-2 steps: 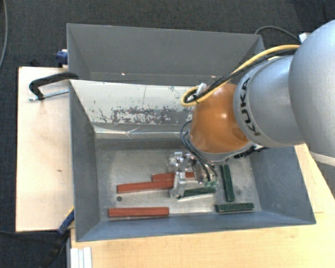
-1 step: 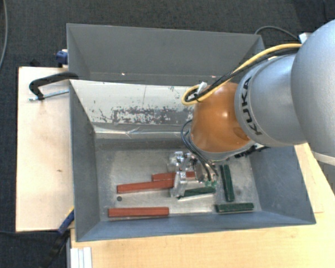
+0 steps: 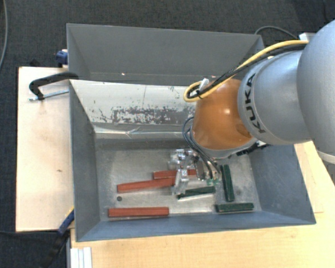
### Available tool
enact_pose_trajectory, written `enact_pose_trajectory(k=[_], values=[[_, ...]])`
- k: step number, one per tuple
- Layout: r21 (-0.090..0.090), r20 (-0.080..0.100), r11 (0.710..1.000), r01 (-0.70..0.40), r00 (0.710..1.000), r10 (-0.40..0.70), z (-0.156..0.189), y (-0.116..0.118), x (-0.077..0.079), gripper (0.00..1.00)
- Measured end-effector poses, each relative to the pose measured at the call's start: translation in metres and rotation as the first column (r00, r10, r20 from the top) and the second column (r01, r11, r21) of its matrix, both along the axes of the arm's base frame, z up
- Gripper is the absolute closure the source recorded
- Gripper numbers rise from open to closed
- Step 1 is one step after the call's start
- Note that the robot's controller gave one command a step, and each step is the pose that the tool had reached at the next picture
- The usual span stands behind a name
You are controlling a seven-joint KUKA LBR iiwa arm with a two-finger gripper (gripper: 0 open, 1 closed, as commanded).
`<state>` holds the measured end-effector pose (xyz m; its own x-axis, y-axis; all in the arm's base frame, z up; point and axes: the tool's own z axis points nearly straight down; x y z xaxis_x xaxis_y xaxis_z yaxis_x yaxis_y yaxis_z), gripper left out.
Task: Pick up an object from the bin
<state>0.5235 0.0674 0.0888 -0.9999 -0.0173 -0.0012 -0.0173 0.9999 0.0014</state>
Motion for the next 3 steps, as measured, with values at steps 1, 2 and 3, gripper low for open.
enact_pose_trajectory(k=[1, 2, 3], values=[[0.000, 0.004, 1.000, 0.000, 1.000, 0.000, 0.009, 0.000, 0.001, 1.00], [0.000, 0.000, 1.000, 0.000, 1.000, 0.000, 0.016, 0.000, 0.000, 1.00], [-0.001, -0.004, 1.000, 0.000, 1.000, 0.000, 0.035, 0.000, -0.001, 1.00]])
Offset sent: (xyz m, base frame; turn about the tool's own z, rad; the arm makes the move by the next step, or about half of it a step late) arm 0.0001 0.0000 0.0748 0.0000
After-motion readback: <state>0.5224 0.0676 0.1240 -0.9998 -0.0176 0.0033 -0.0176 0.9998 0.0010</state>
